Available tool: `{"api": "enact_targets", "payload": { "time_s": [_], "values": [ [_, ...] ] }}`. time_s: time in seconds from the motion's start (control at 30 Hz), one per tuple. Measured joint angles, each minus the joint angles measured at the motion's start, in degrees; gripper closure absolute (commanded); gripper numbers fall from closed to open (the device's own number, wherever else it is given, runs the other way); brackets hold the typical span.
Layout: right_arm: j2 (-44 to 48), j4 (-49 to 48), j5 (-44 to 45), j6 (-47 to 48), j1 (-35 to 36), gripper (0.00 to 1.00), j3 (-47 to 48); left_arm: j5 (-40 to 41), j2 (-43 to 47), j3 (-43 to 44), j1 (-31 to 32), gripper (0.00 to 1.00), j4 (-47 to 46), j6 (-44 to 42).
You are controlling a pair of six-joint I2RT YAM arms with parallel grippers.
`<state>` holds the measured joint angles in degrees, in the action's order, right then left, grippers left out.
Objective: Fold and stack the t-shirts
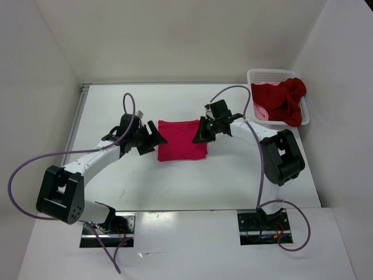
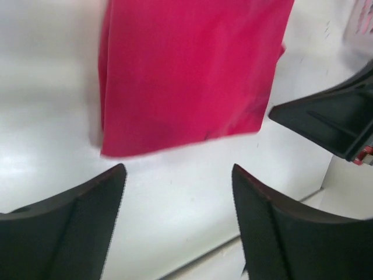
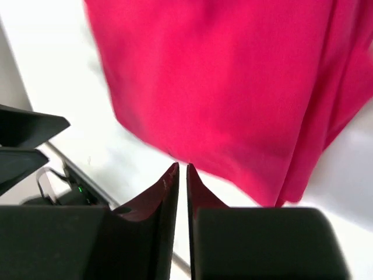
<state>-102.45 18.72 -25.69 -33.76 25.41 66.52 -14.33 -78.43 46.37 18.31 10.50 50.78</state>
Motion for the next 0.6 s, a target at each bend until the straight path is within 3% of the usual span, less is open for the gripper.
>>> {"api": "enact_targets", "payload": {
  "time_s": [0.03, 0.1, 0.3, 0.47, 0.53, 0.57, 0.6],
  "values": [
    [-0.28, -0.09, -0.11, 0.37, -0.59, 0.95, 1.57, 0.33, -0.79, 1.42, -0.48, 0.18, -0.28, -0.31],
    [-1.81, -0.42, -0.31, 0.9, -1.99, 1.0, 4.9, 0.85, -4.04, 4.09, -1.25, 0.16, -0.81, -1.29],
    [-15.3, -1.88, 0.26, 1.68, -4.74, 1.0, 18.86, 1.51, -19.98, 9.51, -2.38, 0.14, -1.9, -4.04],
    [-25.73, -1.14, -0.66, 1.27, -5.6, 1.0, 24.79, -0.04, -24.85, 13.46, -3.1, 0.14, -3.34, -4.57],
    [-27.1, -0.79, -2.69, 0.87, -5.73, 0.92, 26.71, -0.63, -26.29, 14.84, -3.13, 0.17, -4.42, -4.59],
    [-27.08, -0.44, -2.67, 0.87, -5.77, 0.76, 27.02, -1.05, -26.8, 15.21, -3.13, 0.19, -5.01, -4.5],
    [-26.84, -0.09, -2.71, 0.79, -5.79, 0.68, 27.26, -1.2, -27.17, 15.28, -3.1, 0.21, -5.79, -4.46]
  ]
}}
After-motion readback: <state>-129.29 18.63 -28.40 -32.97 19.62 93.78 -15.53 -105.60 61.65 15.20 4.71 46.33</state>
